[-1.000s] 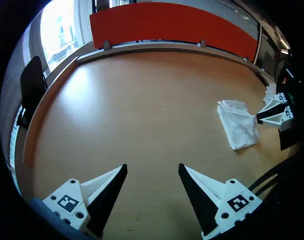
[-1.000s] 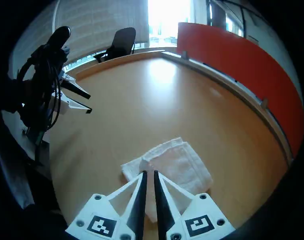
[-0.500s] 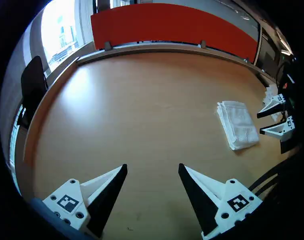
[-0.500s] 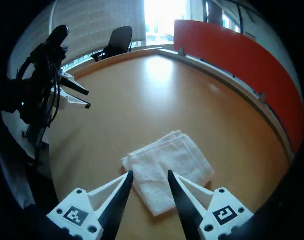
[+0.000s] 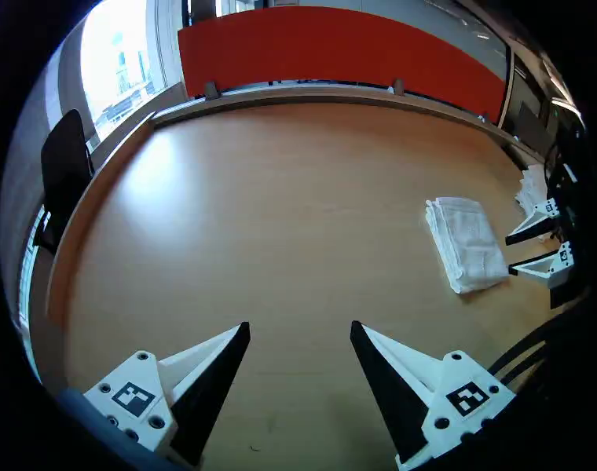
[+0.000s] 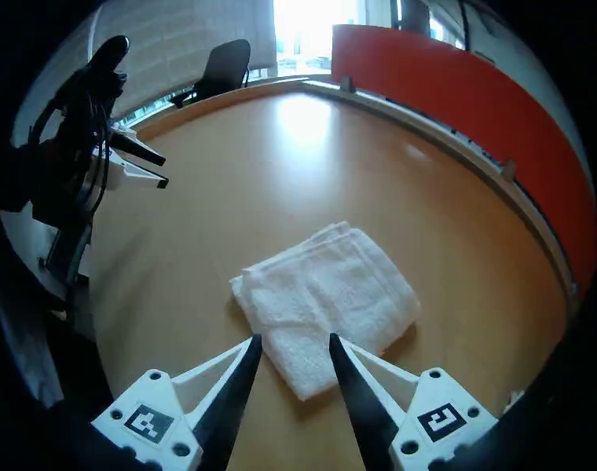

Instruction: Fold towel

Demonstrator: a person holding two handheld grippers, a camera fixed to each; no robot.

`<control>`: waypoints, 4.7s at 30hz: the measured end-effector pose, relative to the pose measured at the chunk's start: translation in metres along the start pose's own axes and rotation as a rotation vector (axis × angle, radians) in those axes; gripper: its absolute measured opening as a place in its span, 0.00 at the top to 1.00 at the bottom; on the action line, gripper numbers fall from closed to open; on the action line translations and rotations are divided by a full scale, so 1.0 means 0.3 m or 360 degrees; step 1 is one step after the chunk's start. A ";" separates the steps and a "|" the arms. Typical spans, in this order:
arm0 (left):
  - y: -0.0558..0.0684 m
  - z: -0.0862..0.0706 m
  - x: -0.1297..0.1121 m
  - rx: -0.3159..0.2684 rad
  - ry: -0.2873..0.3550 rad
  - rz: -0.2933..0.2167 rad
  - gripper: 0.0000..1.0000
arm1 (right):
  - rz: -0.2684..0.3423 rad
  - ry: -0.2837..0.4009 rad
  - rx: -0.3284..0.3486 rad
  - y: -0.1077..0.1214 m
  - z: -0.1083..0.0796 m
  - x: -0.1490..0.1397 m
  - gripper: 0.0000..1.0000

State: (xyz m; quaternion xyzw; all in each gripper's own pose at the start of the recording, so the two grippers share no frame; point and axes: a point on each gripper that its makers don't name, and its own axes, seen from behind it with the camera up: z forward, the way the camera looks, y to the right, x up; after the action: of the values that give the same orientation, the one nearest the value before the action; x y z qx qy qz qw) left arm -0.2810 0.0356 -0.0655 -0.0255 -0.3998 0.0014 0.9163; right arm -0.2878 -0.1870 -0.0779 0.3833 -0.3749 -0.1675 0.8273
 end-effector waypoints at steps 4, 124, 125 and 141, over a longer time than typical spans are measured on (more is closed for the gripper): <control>0.001 0.002 -0.002 -0.0001 -0.0003 -0.0001 0.05 | 0.0022 -0.0038 -0.0009 0.005 0.004 -0.049 0.34; 0.036 -0.042 0.084 -0.0044 0.0119 -0.0003 0.05 | -0.0137 0.0393 -0.0413 0.359 -0.391 0.524 0.96; 0.036 -0.042 0.084 -0.0044 0.0119 -0.0002 0.05 | -0.0130 0.0391 -0.0421 0.370 -0.399 0.519 0.96; 0.022 -0.041 0.092 -0.0034 0.0116 0.0008 0.05 | -0.0018 0.0367 -0.0564 0.568 -0.529 0.439 0.96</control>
State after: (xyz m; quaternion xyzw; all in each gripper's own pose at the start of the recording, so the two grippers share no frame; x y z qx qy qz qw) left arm -0.2530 0.0423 -0.0539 -0.0362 -0.3660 -0.0014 0.9299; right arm -0.0836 -0.0697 0.0490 0.2506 -0.2403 -0.1904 0.9183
